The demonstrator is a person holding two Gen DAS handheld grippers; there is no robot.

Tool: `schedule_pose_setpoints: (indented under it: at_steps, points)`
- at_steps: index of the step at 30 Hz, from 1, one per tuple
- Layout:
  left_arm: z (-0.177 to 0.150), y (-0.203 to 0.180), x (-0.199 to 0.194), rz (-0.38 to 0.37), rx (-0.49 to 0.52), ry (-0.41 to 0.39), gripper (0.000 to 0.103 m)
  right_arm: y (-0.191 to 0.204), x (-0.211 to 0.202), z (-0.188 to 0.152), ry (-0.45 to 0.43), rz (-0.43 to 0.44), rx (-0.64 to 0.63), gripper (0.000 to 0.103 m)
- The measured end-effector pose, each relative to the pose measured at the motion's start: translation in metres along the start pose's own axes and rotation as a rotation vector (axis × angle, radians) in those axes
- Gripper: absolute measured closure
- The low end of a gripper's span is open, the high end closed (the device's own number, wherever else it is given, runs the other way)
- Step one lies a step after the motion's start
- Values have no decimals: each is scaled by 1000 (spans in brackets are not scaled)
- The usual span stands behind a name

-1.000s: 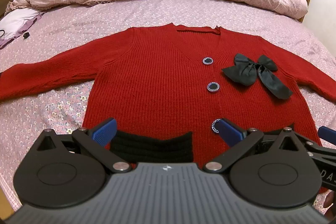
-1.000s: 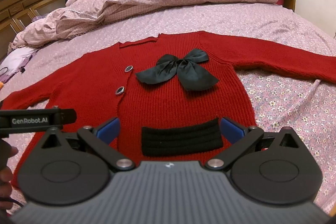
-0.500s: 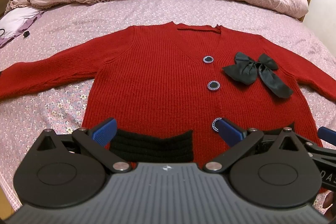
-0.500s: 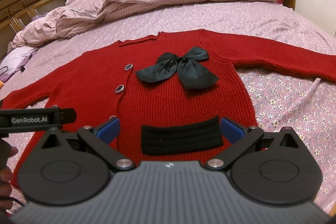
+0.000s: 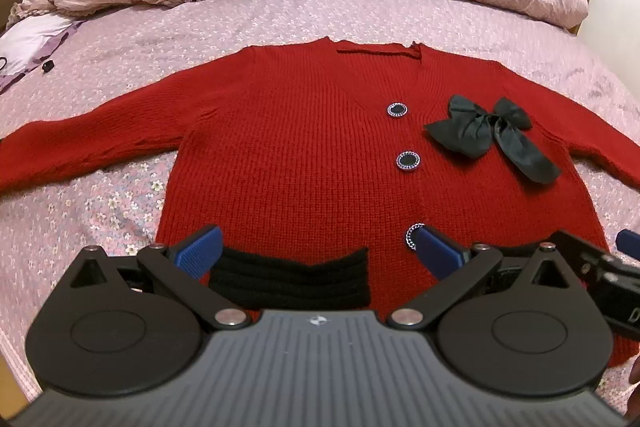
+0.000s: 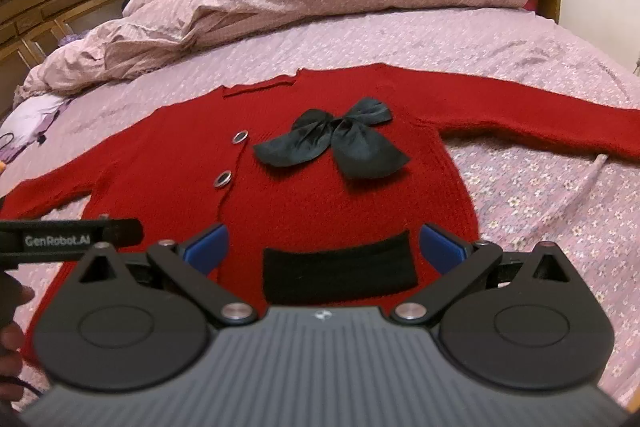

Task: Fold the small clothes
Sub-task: 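Grasp the black-trimmed sleeve cuff with the right gripper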

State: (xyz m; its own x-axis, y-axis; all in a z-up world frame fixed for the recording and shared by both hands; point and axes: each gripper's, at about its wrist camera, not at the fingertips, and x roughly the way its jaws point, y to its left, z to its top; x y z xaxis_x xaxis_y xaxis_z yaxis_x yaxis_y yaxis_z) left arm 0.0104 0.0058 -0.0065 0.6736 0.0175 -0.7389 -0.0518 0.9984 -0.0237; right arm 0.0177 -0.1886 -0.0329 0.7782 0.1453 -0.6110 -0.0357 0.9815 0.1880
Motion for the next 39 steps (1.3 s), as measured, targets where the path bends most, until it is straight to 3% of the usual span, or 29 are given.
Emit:
schedule_pose_setpoints:
  at_steps: [7, 25, 39]
  points:
    - [18, -1, 8, -11, -2, 6, 0, -21, 2, 11, -22, -23, 32, 0]
    - [60, -20, 65, -9, 1, 88, 0, -108, 38, 44, -38, -184, 177, 0]
    - [72, -46, 112, -3, 48, 153, 0, -204, 77, 64, -19, -257, 435, 0]
